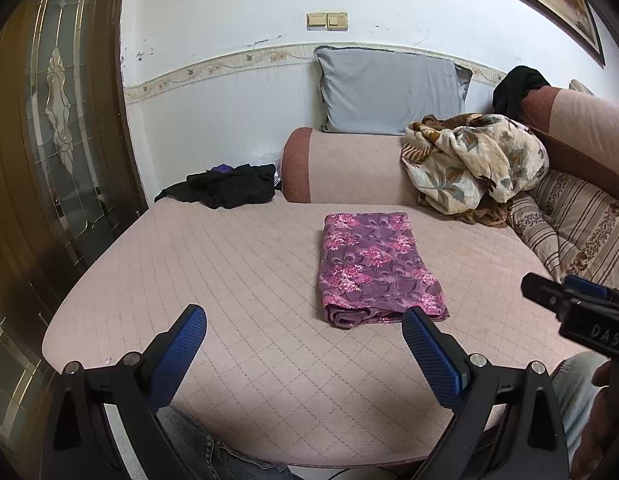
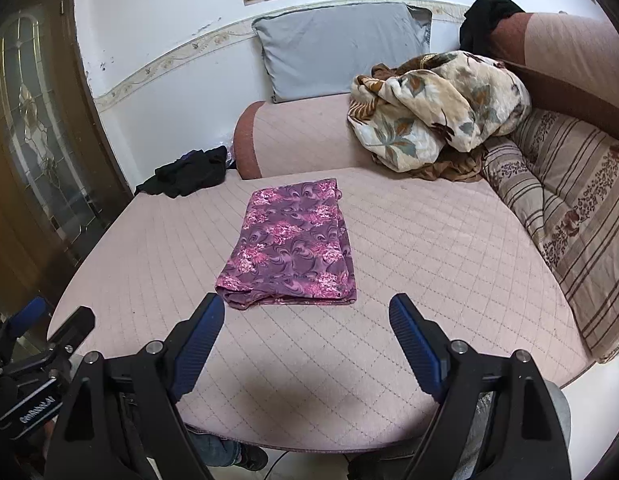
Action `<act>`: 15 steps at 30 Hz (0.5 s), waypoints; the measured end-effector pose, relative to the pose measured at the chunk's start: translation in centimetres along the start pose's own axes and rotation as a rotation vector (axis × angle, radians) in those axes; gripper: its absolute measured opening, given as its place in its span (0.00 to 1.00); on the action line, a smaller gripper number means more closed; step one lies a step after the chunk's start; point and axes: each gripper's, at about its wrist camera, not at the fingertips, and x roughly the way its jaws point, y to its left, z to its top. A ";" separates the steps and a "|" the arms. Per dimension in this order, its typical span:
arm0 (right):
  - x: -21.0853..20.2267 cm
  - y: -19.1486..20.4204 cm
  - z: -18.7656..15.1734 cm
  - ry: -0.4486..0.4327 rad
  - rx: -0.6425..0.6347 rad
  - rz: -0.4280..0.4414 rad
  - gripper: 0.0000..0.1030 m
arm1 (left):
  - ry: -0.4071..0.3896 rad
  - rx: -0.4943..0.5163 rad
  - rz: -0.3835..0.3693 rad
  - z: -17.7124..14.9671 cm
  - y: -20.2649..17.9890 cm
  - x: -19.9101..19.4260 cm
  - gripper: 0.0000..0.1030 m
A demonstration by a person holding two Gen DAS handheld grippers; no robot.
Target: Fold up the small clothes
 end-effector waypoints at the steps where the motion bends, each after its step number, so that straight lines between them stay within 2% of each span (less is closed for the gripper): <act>1: 0.0 0.1 0.0 0.003 -0.002 0.001 0.81 | -0.003 0.000 -0.001 0.0 0.1 -0.2 0.97; 15: 0.0 0.7 0.2 0.005 -0.007 -0.003 0.81 | 0.030 0.001 0.000 0.4 0.7 0.7 0.98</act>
